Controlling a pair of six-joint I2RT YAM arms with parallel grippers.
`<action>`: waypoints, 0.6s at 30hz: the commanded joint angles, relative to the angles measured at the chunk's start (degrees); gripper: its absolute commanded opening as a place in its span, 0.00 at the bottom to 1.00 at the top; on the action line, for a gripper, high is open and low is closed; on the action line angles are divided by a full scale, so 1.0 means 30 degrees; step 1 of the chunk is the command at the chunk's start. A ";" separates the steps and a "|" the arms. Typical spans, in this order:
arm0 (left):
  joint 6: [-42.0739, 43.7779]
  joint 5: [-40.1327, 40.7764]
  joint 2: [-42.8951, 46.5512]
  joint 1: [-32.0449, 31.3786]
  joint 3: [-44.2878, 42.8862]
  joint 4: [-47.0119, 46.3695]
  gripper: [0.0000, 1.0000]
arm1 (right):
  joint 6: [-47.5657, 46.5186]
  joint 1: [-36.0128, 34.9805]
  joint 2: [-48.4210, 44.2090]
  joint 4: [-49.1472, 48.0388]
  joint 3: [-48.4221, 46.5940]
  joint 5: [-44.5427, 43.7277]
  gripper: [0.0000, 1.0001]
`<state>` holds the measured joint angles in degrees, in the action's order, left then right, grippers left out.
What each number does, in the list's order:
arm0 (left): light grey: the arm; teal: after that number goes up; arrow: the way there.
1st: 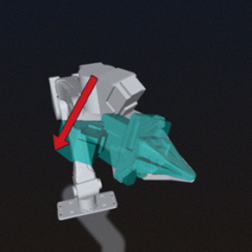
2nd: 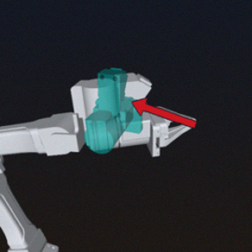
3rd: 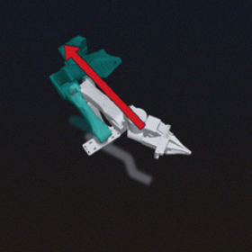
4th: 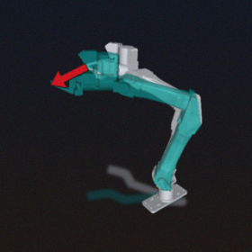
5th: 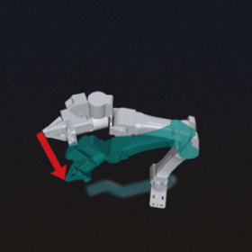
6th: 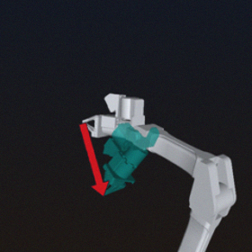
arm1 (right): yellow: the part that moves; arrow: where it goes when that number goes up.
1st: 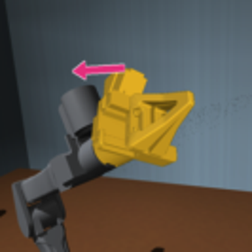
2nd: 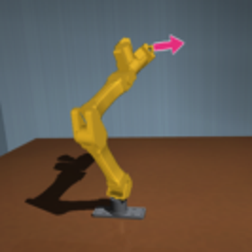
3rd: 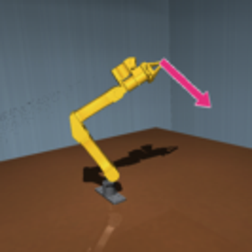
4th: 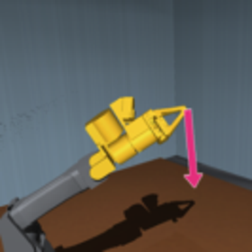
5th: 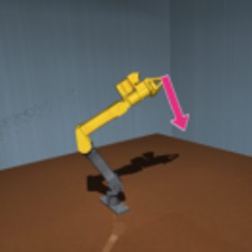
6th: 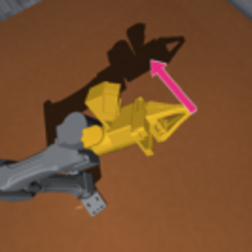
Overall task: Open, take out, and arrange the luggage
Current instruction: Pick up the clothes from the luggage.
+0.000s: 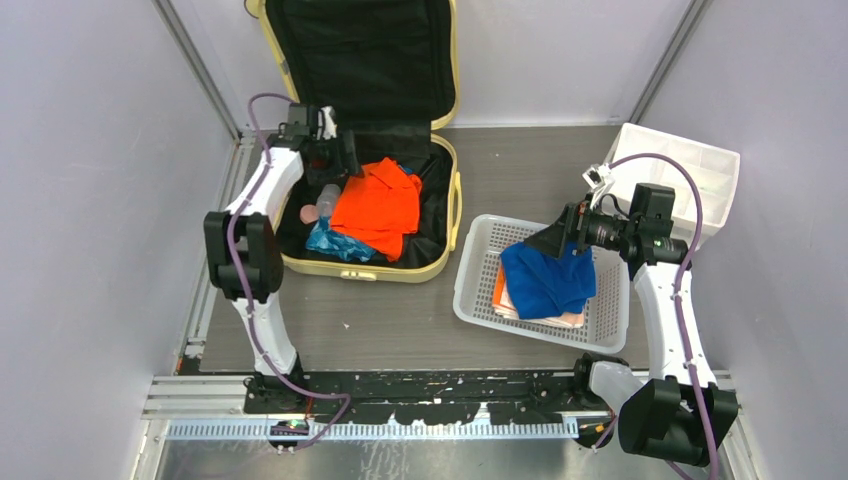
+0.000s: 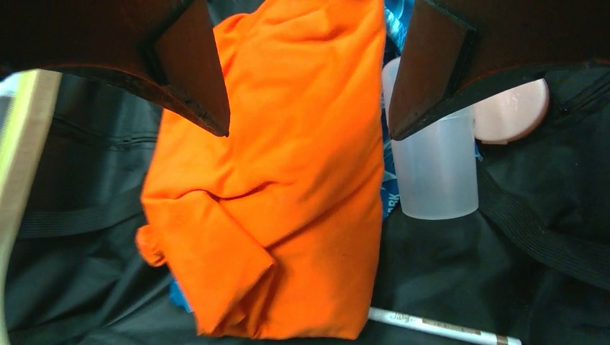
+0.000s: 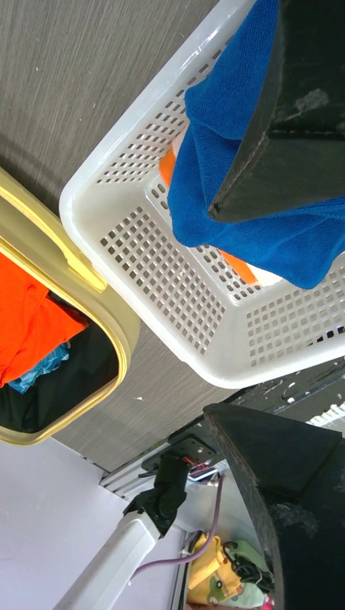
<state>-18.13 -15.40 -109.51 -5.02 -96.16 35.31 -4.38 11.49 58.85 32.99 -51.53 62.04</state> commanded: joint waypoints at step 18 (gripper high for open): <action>0.2422 0.2293 -0.3552 -0.1353 -0.3576 0.5185 0.84 | -0.0385 0.0038 0.0011 -0.0187 -0.0607 -0.0246 1.00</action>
<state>-12.56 -8.62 -120.44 -9.30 -104.07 48.16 -4.60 11.49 58.87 33.01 -51.53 61.43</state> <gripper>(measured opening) 0.834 0.995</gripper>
